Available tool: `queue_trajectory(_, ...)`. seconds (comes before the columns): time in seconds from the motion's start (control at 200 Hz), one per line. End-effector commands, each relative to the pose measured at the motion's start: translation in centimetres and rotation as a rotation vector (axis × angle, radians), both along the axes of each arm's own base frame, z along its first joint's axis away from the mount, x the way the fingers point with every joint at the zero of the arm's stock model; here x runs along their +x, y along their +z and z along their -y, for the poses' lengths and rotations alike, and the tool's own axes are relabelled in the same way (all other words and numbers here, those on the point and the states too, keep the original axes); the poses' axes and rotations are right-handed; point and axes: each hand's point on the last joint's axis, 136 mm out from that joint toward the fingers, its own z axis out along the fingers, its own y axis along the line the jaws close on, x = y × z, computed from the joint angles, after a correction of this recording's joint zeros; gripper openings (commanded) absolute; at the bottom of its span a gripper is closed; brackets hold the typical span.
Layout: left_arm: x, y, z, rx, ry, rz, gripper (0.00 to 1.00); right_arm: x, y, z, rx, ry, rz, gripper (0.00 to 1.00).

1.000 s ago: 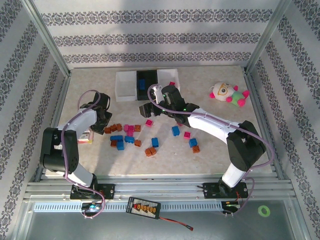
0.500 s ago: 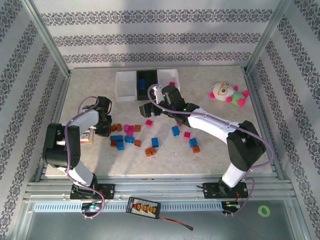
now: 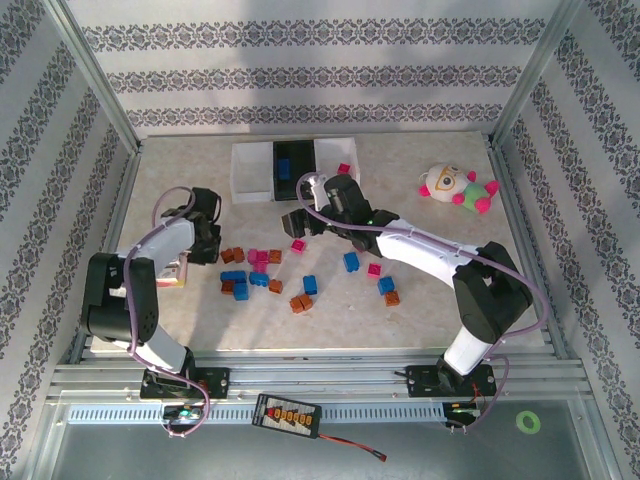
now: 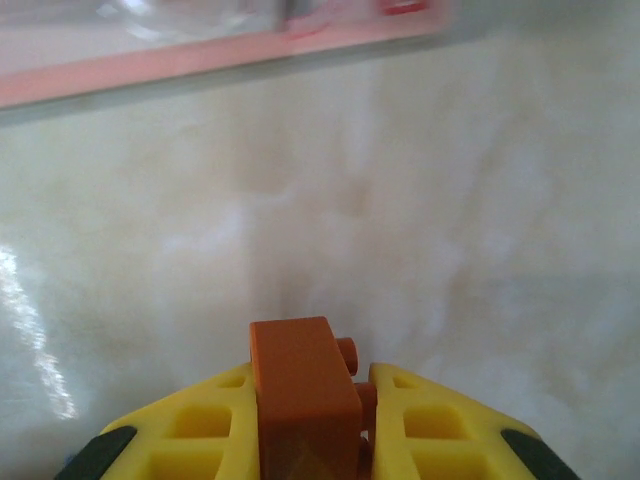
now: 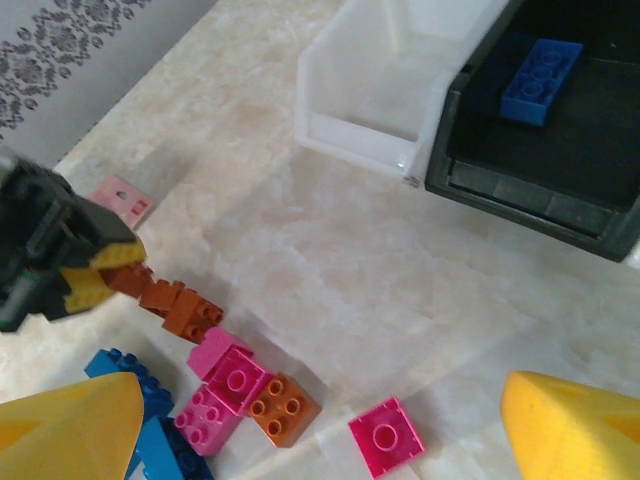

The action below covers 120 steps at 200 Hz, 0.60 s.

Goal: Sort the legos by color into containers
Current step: Pick up the lego from the middle-left of the table, then place the lego in the container.

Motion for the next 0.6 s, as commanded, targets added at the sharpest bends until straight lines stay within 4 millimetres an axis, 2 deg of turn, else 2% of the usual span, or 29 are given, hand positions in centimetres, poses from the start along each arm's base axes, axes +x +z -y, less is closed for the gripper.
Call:
queue_trajectory(0.0, 2.6, 4.0, 0.0, 0.079, -0.11, 0.091, 0.13, 0.3, 1.8, 1.3, 0.024, -0.061, 0.041, 0.92)
queue_trajectory(0.17, 8.1, 8.2, 2.9, 0.139, -0.293, 0.213, 0.12, 0.6, 1.8, 2.6, 0.038, -0.112, 0.037, 0.92)
queue_trajectory(0.315, 13.0, 10.2, 5.6, 0.161, -0.436, 0.256, 0.12, 1.0, 1.7, 3.5, 0.053, -0.145, 0.026, 0.92)
queue_trajectory(0.415, 16.0, 10.3, 6.8, 0.172, -0.492, 0.268, 0.12, 1.2, 1.8, 3.8, 0.065, -0.156, 0.02, 0.92)
queue_trajectory(0.594, 21.3, 8.9, 8.3, 0.197, -0.593, 0.279, 0.12, 1.3, 1.9, 4.0, 0.066, -0.162, 0.022, 0.92)
